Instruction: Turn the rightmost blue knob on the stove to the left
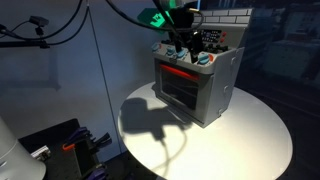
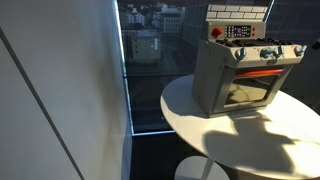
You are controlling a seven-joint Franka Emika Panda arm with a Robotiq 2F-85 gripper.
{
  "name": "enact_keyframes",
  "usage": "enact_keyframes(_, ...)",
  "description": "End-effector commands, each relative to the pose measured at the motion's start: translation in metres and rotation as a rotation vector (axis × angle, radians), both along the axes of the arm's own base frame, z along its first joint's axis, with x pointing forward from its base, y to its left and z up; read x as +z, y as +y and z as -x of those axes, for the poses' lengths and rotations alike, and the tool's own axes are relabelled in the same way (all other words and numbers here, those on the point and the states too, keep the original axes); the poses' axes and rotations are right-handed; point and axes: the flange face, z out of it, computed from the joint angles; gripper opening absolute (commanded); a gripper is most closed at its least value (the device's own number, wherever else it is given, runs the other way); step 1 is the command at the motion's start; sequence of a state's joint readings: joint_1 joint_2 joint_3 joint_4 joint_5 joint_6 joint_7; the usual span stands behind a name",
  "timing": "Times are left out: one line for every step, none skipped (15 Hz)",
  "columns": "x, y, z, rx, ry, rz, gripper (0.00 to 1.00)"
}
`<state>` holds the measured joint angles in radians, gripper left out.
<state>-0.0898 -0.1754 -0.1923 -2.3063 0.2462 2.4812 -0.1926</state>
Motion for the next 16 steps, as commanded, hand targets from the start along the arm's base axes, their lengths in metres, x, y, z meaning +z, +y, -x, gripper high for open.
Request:
enact_keyframes(0.001, -0.002, -0.002, -0.047, -0.045, -0.023, 1.0)
enact_keyframes(0.001, -0.002, -0.003, -0.059, -0.058, -0.031, 1.0)
enact_keyframes(0.001, -0.003, -0.004, -0.073, -0.074, -0.036, 1.0)
enact_keyframes(0.0, -0.003, -0.006, -0.084, -0.086, -0.044, 1.0)
enact_keyframes(-0.002, -0.004, -0.007, -0.096, -0.097, -0.05, 1.0)
enact_keyframes(-0.003, -0.003, -0.009, -0.106, -0.107, -0.057, 1.0)
enact_keyframes(-0.005, -0.003, -0.011, -0.116, -0.116, -0.064, 1.0)
enact_keyframes(-0.007, -0.001, -0.013, -0.125, -0.127, -0.071, 1.0)
enact_keyframes(-0.009, 0.001, -0.015, -0.133, -0.137, -0.076, 1.0)
enact_keyframes(-0.01, 0.002, -0.018, -0.142, -0.147, -0.08, 1.0)
enact_keyframes(-0.012, 0.004, -0.02, -0.147, -0.157, -0.086, 1.0)
enact_keyframes(-0.012, 0.006, -0.022, -0.156, -0.168, -0.089, 1.0)
enact_keyframes(-0.014, 0.008, -0.024, -0.164, -0.179, -0.094, 1.0)
enact_keyframes(-0.015, 0.009, -0.026, -0.17, -0.191, -0.099, 1.0)
enact_keyframes(-0.016, 0.01, -0.027, -0.178, -0.201, -0.102, 1.0)
enact_keyframes(-0.017, 0.011, -0.028, -0.186, -0.212, -0.106, 1.0)
